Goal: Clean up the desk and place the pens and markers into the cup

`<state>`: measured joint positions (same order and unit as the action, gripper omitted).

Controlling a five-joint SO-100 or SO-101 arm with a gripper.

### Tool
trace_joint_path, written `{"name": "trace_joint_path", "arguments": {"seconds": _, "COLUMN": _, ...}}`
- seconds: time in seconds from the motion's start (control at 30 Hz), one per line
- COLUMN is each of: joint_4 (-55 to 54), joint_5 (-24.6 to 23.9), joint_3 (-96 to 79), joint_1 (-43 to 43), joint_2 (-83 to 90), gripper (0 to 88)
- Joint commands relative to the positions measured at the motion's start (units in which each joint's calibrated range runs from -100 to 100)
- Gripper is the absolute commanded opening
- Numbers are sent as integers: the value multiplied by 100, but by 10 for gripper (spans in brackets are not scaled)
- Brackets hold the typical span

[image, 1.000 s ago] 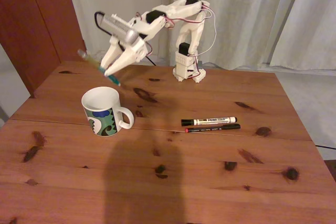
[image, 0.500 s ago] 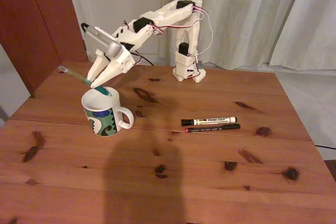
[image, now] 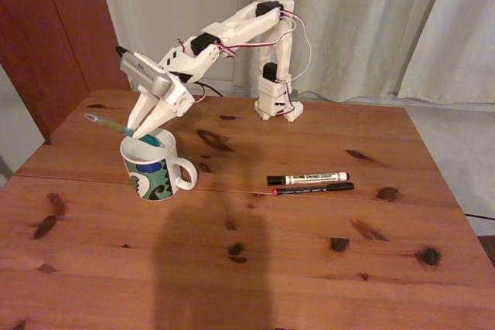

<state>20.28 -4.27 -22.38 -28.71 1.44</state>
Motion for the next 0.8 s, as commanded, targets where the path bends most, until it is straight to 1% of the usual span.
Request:
{"name": "trace_joint_path", "arguments": {"seconds": 0.0, "joint_4": -183, "joint_5": 29, "joint_3": 227, "joint_1": -60, "joint_2": -8, "gripper": 8}}
{"name": "trace_joint_path", "arguments": {"seconds": 0.77, "joint_4": -183, "joint_5": 45, "joint_3": 227, "joint_1": -124, "joint_2": -231, "gripper": 17}}
